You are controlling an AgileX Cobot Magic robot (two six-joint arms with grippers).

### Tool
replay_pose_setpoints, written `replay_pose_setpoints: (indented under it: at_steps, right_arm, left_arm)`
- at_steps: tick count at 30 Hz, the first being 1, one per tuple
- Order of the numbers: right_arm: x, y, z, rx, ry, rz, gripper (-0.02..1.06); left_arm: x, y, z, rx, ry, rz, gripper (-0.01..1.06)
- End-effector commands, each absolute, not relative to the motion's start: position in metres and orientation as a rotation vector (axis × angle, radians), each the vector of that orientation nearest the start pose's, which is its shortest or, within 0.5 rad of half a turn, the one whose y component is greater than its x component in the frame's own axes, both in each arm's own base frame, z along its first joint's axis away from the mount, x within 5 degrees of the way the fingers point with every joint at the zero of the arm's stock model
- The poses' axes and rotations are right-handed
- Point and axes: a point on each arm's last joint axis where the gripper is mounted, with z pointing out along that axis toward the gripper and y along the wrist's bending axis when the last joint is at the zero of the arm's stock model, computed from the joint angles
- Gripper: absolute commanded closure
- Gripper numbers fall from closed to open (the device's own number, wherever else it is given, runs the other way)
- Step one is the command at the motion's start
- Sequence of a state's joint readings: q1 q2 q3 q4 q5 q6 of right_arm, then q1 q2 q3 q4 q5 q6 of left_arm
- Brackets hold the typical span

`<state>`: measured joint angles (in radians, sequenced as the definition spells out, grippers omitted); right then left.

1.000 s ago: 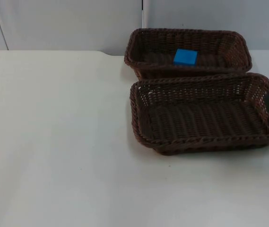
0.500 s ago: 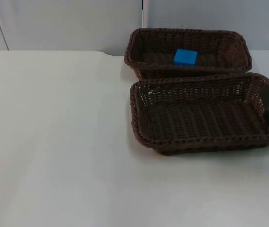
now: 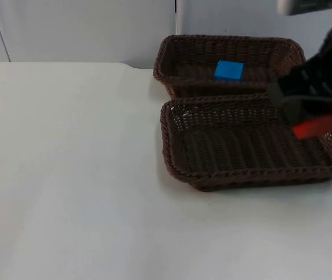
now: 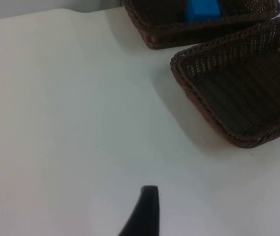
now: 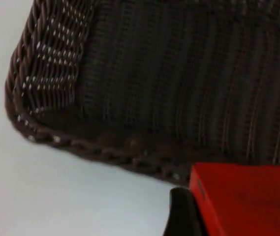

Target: Pick up one cube with the left hand and place it into the upper basket. Pick up one cube with the right hand and place it into the lower basket.

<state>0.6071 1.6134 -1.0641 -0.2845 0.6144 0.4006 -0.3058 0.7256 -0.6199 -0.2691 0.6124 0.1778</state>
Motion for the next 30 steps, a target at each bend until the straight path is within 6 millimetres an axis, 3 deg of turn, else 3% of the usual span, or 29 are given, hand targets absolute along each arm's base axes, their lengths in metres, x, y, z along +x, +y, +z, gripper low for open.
replay_pose_setpoints:
  at_steps: [1, 8, 14, 23, 30]
  right_arm:
    - [0.296, 0.182, 0.230, -0.540, 2.550, 0.025, 1.05]
    - [0.344, 0.172, 0.204, -0.449, 2.640, 0.035, 1.05]
    - [0.371, 0.168, 0.178, -0.449, 2.674, 0.084, 1.05]
    - [0.386, 0.176, 0.138, -0.461, 2.639, 0.104, 1.05]
    - [0.388, 0.177, 0.119, -0.470, 2.658, 0.099, 1.05]
  left_arm:
    - [0.128, -0.055, 0.305, 0.362, 2.152, -0.368, 0.26]
    - [0.128, -0.055, 0.305, 0.362, 2.152, -0.368, 0.26]
    - [0.128, -0.055, 0.305, 0.360, 2.152, -0.371, 0.26]
    - [0.128, -0.055, 0.305, 0.360, 2.152, -0.371, 0.26]
    - [0.128, -0.055, 0.305, 0.360, 2.152, -0.371, 0.26]
